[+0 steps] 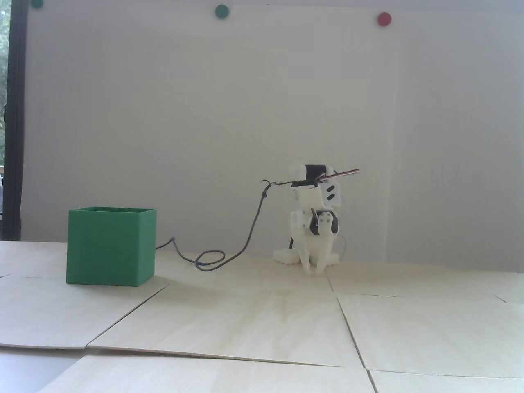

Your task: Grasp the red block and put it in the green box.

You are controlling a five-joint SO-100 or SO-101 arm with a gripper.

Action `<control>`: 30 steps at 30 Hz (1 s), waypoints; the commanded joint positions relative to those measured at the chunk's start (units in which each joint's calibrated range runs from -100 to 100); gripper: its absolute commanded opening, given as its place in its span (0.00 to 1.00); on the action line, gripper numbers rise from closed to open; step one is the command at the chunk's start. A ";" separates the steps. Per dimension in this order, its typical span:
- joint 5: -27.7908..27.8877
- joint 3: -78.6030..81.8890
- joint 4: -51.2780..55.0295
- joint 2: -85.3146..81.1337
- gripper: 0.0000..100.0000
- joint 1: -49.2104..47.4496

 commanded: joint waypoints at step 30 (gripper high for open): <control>0.30 1.18 15.96 -12.41 0.02 9.66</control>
